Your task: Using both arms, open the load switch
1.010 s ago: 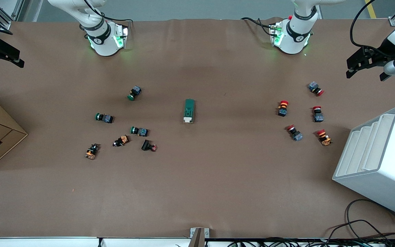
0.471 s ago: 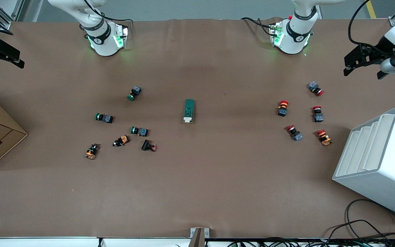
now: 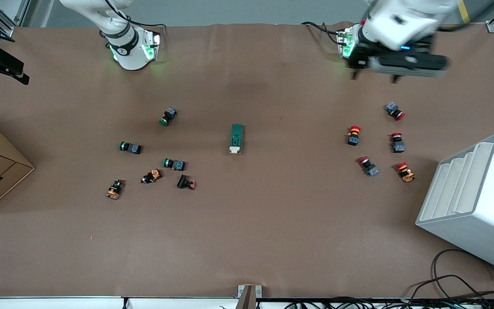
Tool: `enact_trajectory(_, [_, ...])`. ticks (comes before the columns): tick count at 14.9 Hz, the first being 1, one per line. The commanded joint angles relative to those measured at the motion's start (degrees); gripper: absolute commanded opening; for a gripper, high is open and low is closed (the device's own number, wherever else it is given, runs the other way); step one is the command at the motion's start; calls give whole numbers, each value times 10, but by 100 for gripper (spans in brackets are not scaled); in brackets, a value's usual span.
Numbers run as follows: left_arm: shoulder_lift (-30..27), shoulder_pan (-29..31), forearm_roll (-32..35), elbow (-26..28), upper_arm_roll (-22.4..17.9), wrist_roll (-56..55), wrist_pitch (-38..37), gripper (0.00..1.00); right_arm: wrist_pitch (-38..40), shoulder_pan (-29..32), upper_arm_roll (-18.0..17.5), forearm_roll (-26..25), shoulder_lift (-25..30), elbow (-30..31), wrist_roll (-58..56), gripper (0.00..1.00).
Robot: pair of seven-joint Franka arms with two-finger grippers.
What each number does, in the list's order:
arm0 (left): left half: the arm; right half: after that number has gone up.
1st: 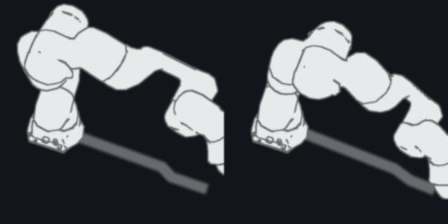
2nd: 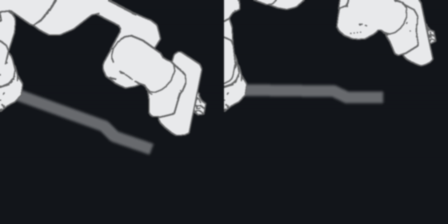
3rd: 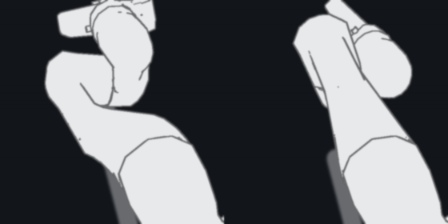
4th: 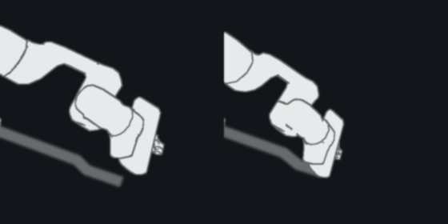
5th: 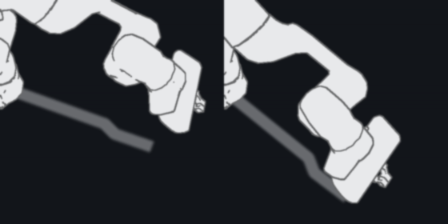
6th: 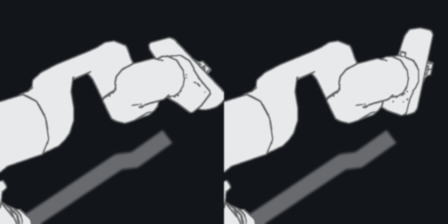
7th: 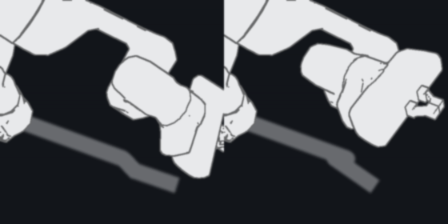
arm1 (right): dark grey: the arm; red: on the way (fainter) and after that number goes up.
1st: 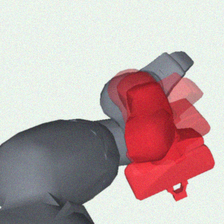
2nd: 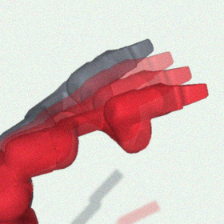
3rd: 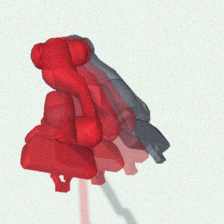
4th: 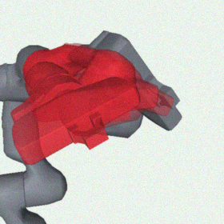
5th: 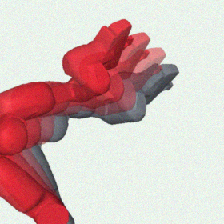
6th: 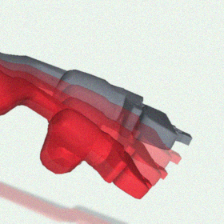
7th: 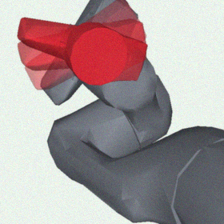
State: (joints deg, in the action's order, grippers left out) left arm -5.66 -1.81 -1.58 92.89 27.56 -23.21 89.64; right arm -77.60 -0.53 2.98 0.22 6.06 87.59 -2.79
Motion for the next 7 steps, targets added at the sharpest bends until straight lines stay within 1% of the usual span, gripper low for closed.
enact_trajectory(1, [2, 3, 7, 41, 84, -135, 71, 100, 1, 1, 7, 0, 4, 3, 7, 100])
enact_trajectory(3, [11, 2, 8, 71, 142, -246, 121, 100, 0, 2, 7, 0, -2, 3, 9, 100])
enact_trajectory(5, [23, 1, 49, 107, 200, -327, 174, 100, -2, 2, 7, 0, -19, 3, 10, 100])
enact_trajectory(7, [53, 0, 96, 125, 244, -417, 215, 100, -6, 2, 6, -4, -52, 2, 3, 100])
